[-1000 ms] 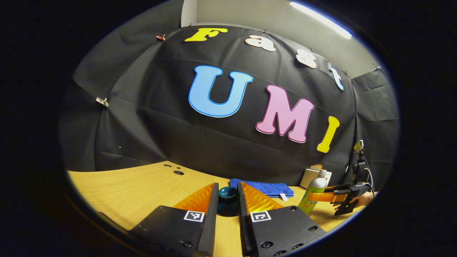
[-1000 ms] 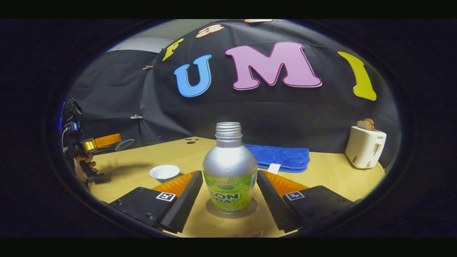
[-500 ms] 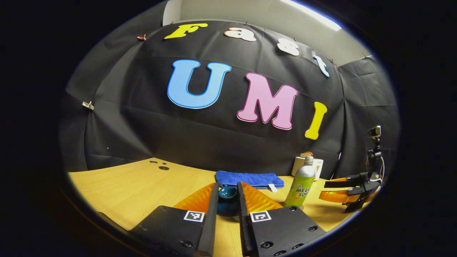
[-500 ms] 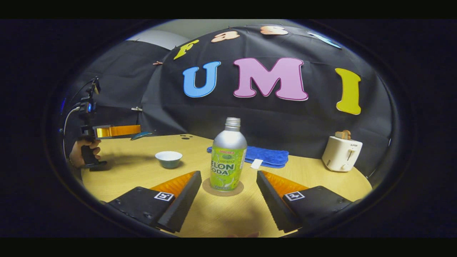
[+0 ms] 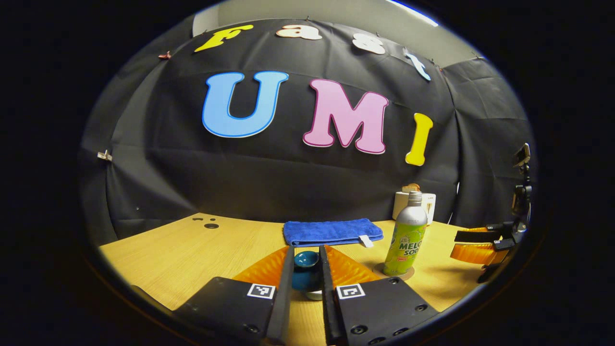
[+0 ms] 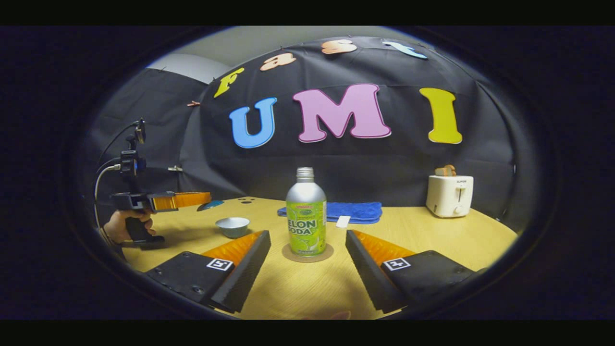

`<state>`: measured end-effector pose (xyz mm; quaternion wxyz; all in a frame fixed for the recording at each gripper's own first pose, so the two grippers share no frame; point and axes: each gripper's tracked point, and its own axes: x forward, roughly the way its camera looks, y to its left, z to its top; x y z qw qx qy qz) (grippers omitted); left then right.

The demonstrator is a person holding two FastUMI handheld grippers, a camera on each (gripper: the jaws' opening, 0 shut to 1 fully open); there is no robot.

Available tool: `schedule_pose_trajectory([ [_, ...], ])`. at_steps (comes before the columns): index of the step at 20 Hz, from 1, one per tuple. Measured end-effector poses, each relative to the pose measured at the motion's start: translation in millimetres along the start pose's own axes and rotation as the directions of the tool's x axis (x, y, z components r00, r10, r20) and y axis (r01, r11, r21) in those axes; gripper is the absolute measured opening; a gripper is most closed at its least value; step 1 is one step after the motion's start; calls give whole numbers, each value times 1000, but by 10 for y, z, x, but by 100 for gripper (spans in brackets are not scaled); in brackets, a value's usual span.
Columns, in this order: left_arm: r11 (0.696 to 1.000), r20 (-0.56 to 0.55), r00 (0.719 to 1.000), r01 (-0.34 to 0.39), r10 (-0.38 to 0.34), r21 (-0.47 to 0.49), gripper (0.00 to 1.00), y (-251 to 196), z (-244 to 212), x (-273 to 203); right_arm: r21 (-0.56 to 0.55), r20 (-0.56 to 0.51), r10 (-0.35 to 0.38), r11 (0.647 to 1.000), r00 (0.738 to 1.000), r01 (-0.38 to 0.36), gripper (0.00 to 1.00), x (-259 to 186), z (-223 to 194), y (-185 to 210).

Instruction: Open the teacup lid with one hand, grasp the water bottle and pour water into the teacup with the other hand; after pouring, place the water bottle on the coaster and then close the teacup lid.

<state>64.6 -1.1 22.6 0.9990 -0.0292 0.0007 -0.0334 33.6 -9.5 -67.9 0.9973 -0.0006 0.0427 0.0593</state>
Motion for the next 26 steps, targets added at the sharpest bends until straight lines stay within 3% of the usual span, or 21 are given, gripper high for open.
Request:
schedule_pose_trajectory([
  [6, 998, -74, 997, 3, 2, 64, 32, -115, -221, 190, -2, 3, -61, 998, 998, 61, 97, -3, 3, -96],
  [13, 990, -135, 991, 0, 20, 144, 32, -150, -423, 371, -1, -1, -52, 999, 999, 52, 97, 6, 61, -77],
  [26, 982, -193, 980, -2, 39, 187, 35, -153, -548, 474, -2, -5, -41, 999, 999, 41, 97, 4, 133, -71],
])
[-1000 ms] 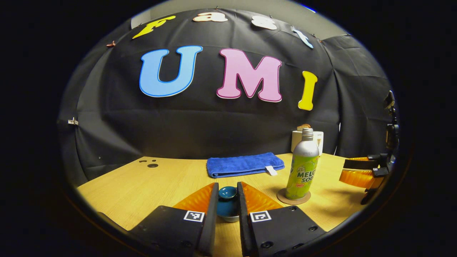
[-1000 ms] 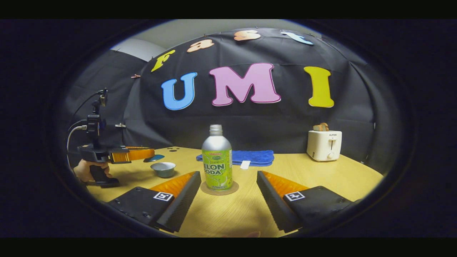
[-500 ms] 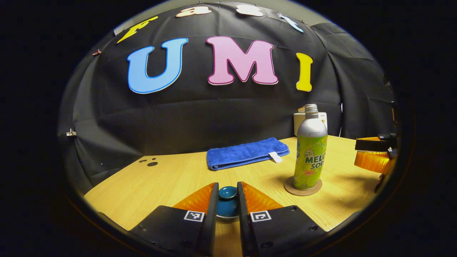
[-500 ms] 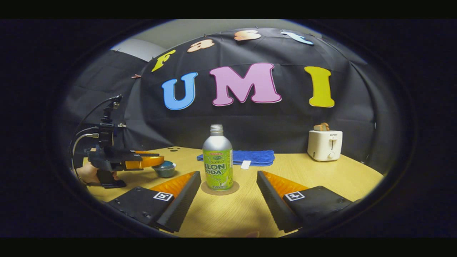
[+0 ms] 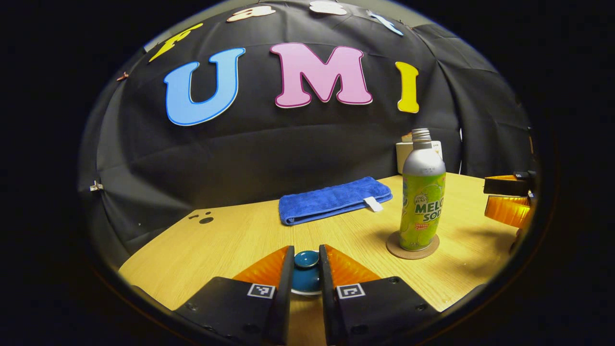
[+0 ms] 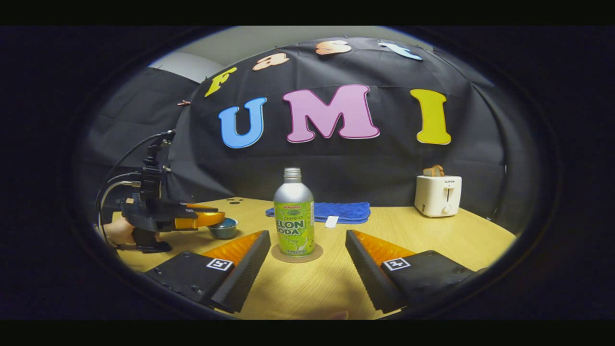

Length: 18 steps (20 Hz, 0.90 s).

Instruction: Open the teacup lid with one hand, grasp the water bottle and pour water into the teacup with the other hand; after pouring, place the water bottle on the coaster and then close the teacup lid.

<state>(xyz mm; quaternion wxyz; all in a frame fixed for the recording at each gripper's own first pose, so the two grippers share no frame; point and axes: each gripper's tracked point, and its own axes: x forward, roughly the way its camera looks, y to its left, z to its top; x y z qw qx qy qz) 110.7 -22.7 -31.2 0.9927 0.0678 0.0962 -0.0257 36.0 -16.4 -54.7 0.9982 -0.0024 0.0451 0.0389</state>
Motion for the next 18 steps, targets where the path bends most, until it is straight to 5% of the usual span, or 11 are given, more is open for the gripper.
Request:
schedule_pose_trajectory([
  [10, 1000, -9, 1000, -12, 12, 17, 40, -9, -18, -5, 0, -2, 2, 1000, 1000, -2, 97, -9, 21, -20],
  [13, 1000, -10, 1000, -23, 23, -1, 65, 4, -29, -52, 0, -2, 2, 1000, 1000, -2, 97, -6, 27, -23],
  [18, 990, 70, 997, -27, 37, -142, 83, 46, 42, -345, -2, -5, -4, 1000, 1000, 4, 97, -11, 33, -47],
])
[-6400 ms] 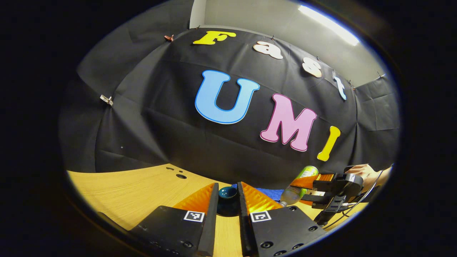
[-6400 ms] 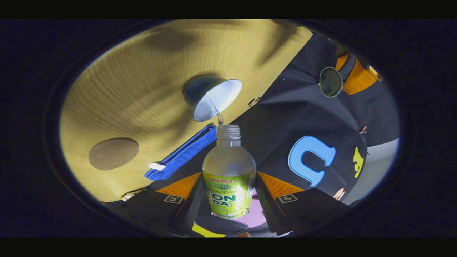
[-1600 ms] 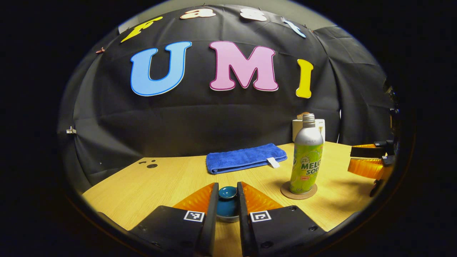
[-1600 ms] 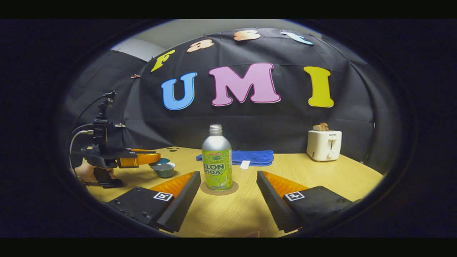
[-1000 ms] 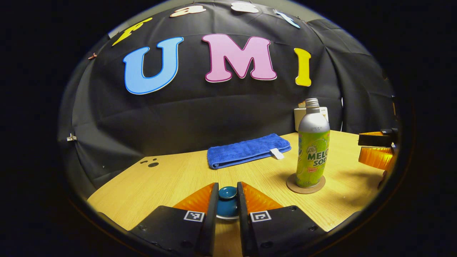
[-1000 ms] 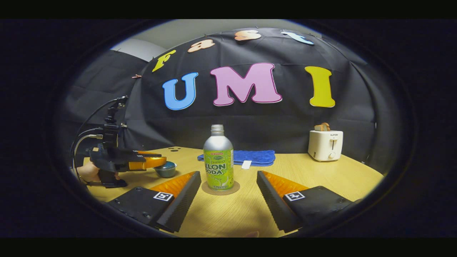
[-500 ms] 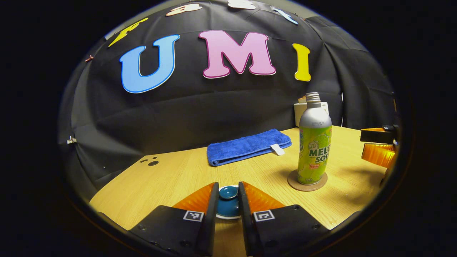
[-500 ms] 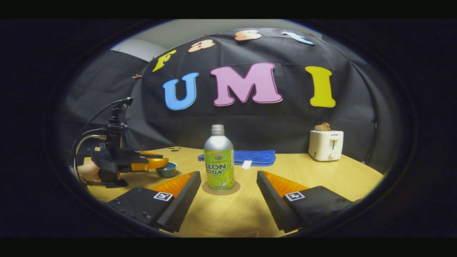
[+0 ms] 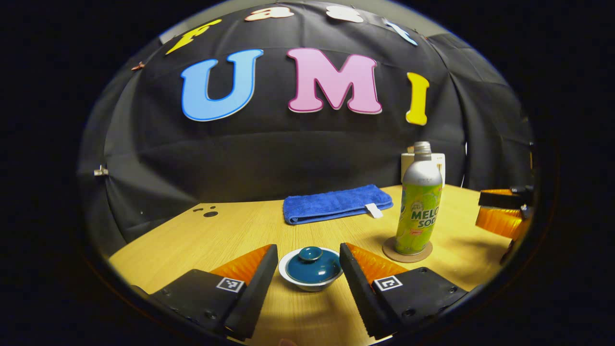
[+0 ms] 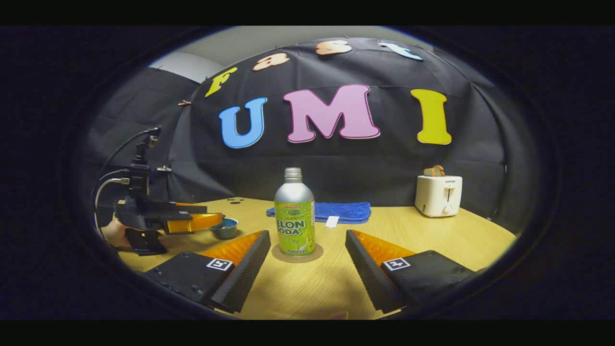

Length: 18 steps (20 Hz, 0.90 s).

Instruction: Open the teacup lid with one hand, grasp the water bottle and pour water into the teacup with the other hand; after pouring, place the water bottle on the coaster and then close the teacup lid.

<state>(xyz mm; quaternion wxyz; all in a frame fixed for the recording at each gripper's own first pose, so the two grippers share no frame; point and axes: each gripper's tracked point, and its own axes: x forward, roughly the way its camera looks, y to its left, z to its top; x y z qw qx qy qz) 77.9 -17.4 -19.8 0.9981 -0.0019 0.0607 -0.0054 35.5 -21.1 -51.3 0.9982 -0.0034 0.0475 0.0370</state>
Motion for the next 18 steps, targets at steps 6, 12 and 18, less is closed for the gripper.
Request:
schedule_pose_trajectory([
  [6, 1000, 91, 995, -30, 29, 5, 88, 66, 50, -455, 0, 1, -9, 1000, 1000, 9, 97, -30, 20, -4],
  [12, 998, 99, 993, -57, 58, -9, 96, 164, 58, -613, 0, 0, -5, 1000, 1000, 5, 97, -49, 23, 7],
  [18, 997, 98, 992, -80, 81, -12, 97, 205, 62, -619, 0, -1, -5, 1000, 1000, 5, 97, -50, 29, 0],
])
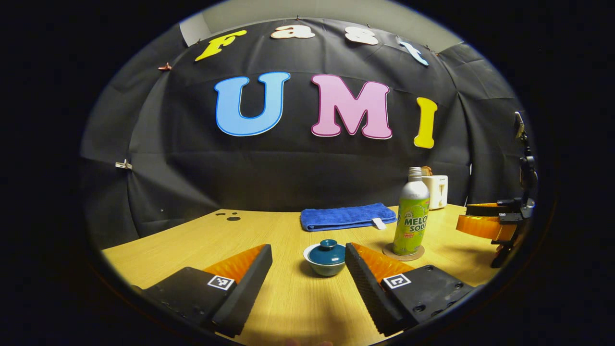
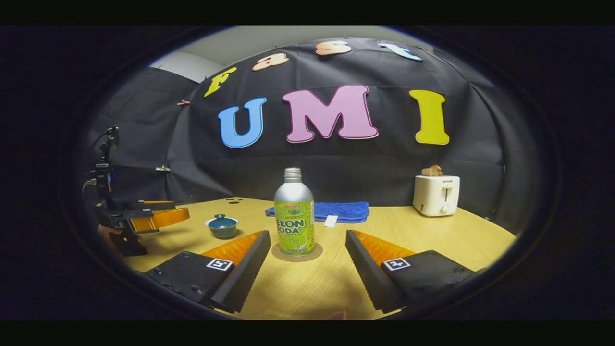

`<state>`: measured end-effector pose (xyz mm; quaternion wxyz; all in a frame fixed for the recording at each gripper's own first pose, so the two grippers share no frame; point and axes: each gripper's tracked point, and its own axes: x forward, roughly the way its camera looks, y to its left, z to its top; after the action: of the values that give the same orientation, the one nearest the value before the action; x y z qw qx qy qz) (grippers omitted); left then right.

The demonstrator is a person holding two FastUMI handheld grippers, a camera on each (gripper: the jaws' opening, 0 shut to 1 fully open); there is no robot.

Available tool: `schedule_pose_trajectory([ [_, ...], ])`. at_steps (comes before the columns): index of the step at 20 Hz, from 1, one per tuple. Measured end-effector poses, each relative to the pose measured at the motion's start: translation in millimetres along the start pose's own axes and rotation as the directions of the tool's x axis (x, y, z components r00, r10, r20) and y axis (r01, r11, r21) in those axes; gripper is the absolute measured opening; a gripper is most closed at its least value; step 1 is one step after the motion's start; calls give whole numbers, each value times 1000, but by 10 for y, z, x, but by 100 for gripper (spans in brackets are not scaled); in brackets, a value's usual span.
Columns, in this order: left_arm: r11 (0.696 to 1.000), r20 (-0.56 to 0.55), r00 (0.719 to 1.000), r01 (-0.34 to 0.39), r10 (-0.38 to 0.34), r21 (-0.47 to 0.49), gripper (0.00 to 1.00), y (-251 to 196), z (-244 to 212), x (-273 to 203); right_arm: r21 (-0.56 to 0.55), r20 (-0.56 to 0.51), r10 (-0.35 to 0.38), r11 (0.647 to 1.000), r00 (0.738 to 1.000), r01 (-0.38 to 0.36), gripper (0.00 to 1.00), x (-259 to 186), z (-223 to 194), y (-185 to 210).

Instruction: Open the teacup lid with one hand, grasp the water bottle and pour water into the teacup with the other hand; after pouring, place the water bottle on the coaster and then close the teacup lid.

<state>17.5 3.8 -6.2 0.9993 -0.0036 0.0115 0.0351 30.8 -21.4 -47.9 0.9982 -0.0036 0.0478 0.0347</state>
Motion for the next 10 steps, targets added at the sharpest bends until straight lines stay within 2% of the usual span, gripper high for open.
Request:
schedule_pose_trajectory([
  [10, 1000, -2, 1000, 1, -1, 1, 97, -1, 3, 4, 0, -1, 1, 1000, 1000, -1, 97, -4, 8, -6],
])
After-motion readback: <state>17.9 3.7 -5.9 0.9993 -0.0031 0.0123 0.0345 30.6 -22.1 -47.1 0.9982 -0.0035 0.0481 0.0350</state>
